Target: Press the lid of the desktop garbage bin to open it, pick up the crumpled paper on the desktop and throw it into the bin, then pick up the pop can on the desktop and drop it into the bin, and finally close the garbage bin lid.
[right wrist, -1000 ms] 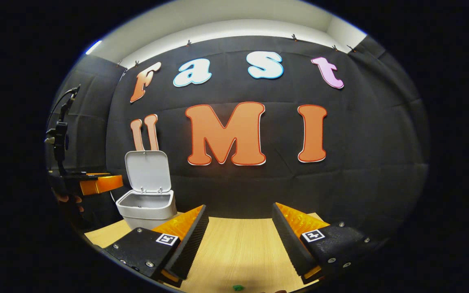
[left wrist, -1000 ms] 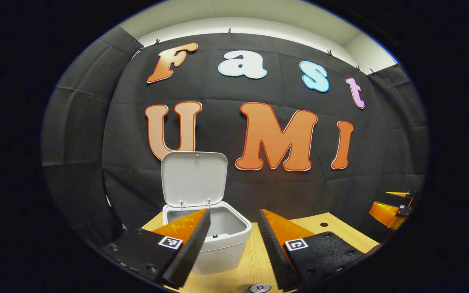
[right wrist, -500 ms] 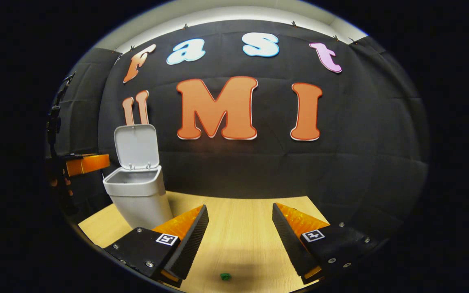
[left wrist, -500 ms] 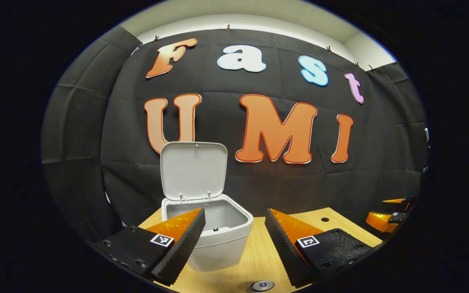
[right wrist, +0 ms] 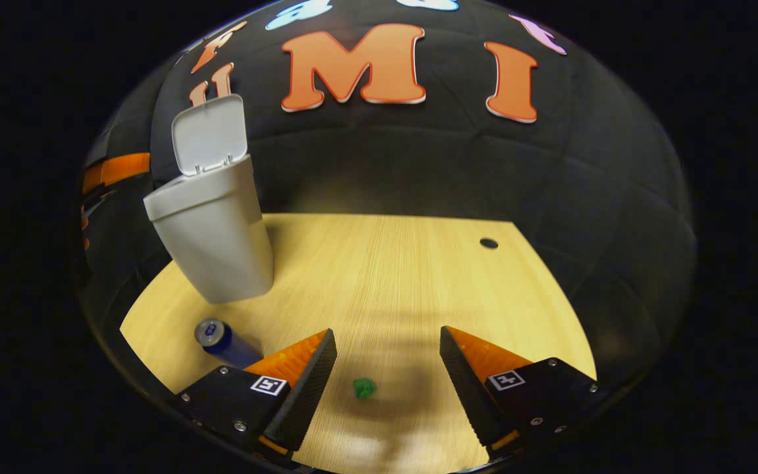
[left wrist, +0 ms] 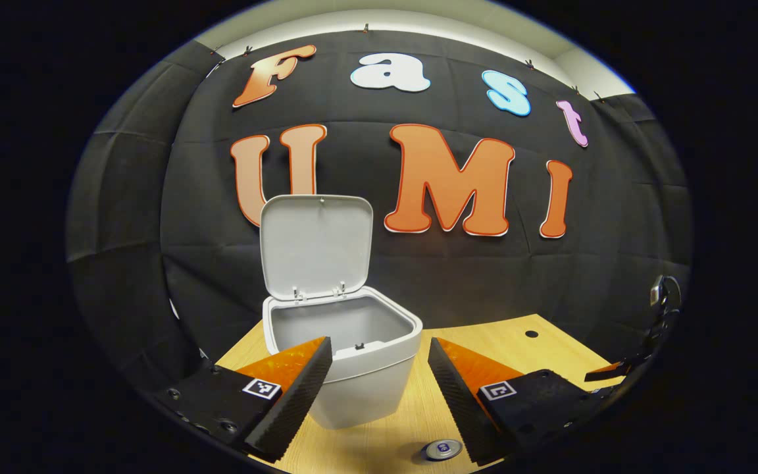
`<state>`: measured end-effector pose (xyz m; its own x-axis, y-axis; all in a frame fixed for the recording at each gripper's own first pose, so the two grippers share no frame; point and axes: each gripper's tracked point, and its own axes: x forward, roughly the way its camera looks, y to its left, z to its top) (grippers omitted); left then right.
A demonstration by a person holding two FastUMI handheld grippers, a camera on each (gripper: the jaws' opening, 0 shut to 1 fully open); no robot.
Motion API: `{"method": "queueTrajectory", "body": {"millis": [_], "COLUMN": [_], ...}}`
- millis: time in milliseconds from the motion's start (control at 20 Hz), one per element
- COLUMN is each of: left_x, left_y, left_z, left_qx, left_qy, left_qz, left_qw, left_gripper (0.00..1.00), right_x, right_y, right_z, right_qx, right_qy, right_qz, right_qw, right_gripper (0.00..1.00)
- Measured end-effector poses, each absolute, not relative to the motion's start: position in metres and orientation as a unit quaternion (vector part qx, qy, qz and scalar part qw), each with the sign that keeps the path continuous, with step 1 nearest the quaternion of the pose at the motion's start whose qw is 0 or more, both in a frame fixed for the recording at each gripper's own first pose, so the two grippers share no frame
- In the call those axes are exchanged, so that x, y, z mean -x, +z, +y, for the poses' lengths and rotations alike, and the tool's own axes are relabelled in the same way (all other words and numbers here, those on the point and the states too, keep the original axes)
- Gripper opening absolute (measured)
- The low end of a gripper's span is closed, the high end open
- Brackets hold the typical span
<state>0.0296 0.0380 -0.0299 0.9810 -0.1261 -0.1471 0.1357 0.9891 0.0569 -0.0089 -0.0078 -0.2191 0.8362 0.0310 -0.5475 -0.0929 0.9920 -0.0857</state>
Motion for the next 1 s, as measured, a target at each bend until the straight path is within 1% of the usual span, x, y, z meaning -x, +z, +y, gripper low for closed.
{"method": "queueTrajectory", "body": {"millis": [100,350,500,600,650,700,750,800,850,950,1000], "left_x": [-0.029,-0.027,-0.028,-0.029,-0.029,-0.030,-0.031,-0.033,-0.034,-0.035,-0.037], "left_y": [-0.040,-0.063,-0.077,-0.084,-0.087,-0.089,-0.090,-0.091,-0.091,-0.092,-0.092], "left_z": [0.046,0.072,0.087,0.094,0.096,0.099,0.100,0.100,0.101,0.102,0.102], "left_qx": [-0.037,-0.050,-0.055,-0.052,-0.050,-0.048,-0.047,-0.048,-0.050,-0.054,-0.055], "left_qy": [-0.062,-0.050,-0.041,-0.037,-0.035,-0.034,-0.034,-0.034,-0.034,-0.035,-0.035], "left_qz": [0.085,0.116,0.134,0.143,0.147,0.151,0.152,0.153,0.153,0.155,0.155], "left_qw": [0.994,0.991,0.989,0.988,0.987,0.987,0.987,0.986,0.986,0.986,0.986], "left_gripper": [0.94,0.94,0.94,0.94,0.94,0.94,0.94,0.94,0.94,0.94,0.94], "right_x": [0.014,0.014,0.014,0.013,0.012,0.010,0.009,0.010,0.010,0.012,0.012], "right_y": [-0.248,-0.302,-0.322,-0.334,-0.337,-0.340,-0.343,-0.342,-0.347,-0.349,-0.350], "right_z": [-0.007,0.006,0.015,0.020,0.022,0.022,0.023,0.024,0.025,0.026,0.027], "right_qx": [0.062,0.072,0.067,0.063,0.059,0.058,0.057,0.056,0.055,0.061,0.066], "right_qy": [0.034,0.037,0.040,0.038,0.038,0.034,0.036,0.036,0.039,0.042,0.045], "right_qz": [0.321,0.383,0.402,0.417,0.420,0.423,0.425,0.427,0.435,0.446,0.450], "right_qw": [0.945,0.920,0.912,0.906,0.905,0.904,0.903,0.902,0.898,0.892,0.889], "right_gripper": [0.95,0.96,0.96,0.92,0.86,0.84,0.78,0.65,0.71,0.63,0.51]}}
